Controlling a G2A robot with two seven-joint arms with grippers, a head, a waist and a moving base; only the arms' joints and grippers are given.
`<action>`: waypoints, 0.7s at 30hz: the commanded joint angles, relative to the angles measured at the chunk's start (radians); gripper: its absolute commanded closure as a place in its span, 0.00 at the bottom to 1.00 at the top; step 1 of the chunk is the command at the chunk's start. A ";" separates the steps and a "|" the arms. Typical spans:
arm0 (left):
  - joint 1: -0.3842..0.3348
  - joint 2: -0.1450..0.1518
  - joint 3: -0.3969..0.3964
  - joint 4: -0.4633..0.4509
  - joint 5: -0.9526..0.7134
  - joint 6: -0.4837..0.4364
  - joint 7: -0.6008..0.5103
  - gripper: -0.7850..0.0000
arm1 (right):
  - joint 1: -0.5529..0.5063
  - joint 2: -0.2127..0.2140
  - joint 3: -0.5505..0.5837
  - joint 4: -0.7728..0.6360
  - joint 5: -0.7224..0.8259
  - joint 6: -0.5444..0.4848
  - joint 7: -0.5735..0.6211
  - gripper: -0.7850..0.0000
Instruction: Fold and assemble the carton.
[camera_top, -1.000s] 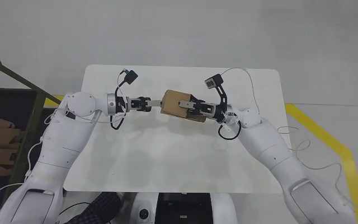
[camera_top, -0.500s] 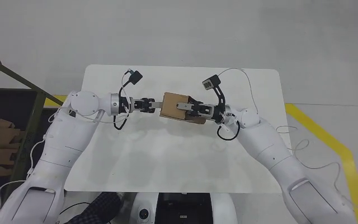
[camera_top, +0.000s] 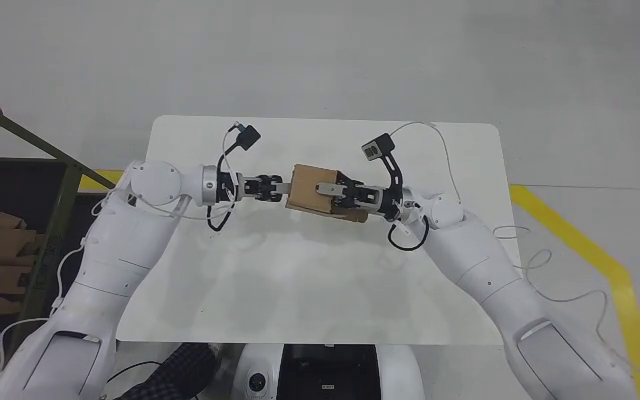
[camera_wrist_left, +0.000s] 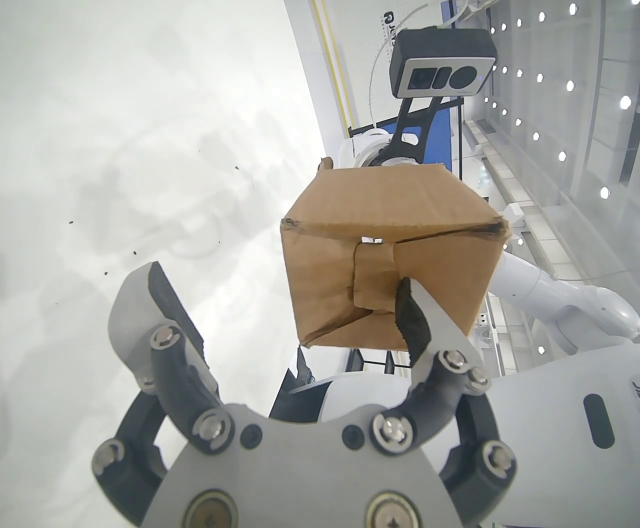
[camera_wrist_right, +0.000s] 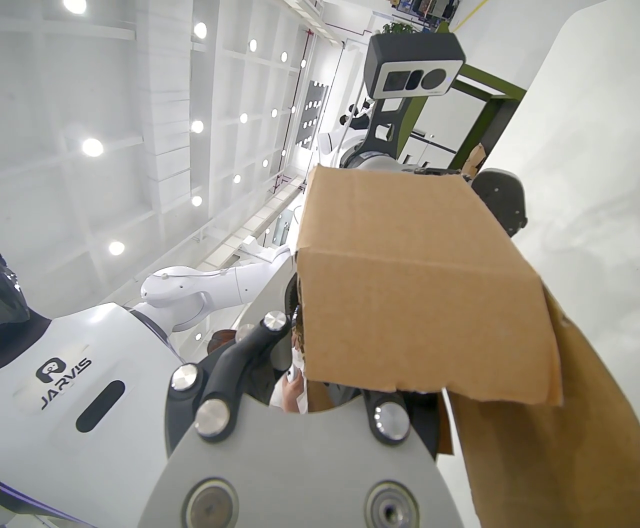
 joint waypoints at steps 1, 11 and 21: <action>0.000 0.000 0.003 0.000 -0.008 -0.001 -0.003 0.00 | -0.001 0.000 0.002 0.000 0.001 0.000 0.000 1.00; -0.005 -0.003 0.019 -0.004 -0.027 -0.009 -0.009 0.00 | -0.007 -0.001 0.011 0.002 0.013 0.006 0.006 1.00; 0.009 0.008 -0.017 0.013 0.030 -0.004 0.038 0.00 | -0.013 0.003 0.026 0.003 0.005 0.008 0.008 1.00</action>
